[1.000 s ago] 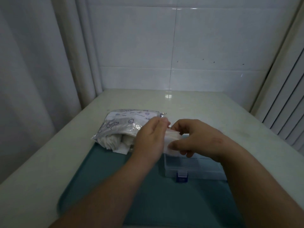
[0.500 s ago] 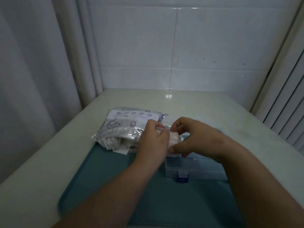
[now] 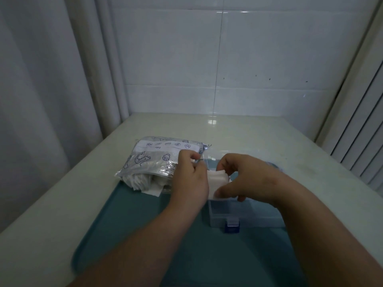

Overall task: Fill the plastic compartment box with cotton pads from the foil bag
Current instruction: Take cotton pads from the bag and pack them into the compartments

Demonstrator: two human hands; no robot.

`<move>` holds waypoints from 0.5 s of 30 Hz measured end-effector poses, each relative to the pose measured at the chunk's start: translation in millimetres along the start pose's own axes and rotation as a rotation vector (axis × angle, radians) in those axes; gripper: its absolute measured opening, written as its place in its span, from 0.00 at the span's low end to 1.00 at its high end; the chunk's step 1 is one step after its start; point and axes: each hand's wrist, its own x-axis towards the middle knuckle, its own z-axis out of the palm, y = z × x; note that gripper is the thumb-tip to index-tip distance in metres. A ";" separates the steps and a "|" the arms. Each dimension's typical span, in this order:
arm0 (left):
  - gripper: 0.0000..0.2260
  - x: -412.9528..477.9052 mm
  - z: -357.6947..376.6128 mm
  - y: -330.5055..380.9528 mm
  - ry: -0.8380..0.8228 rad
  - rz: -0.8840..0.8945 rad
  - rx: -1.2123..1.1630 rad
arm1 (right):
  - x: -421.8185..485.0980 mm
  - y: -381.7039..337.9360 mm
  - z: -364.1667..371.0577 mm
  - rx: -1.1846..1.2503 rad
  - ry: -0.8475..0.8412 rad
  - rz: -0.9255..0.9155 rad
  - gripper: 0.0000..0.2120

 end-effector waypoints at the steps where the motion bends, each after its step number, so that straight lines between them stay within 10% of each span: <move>1: 0.04 0.1 0.4 -1.3 0.000 0.003 0.009 | -0.5 -0.1 1.3 -0.017 -0.010 0.013 0.22; 15: 0.15 -0.6 -0.5 0.8 -0.054 0.018 0.022 | -2.1 -0.3 -4.1 0.157 0.030 -0.005 0.13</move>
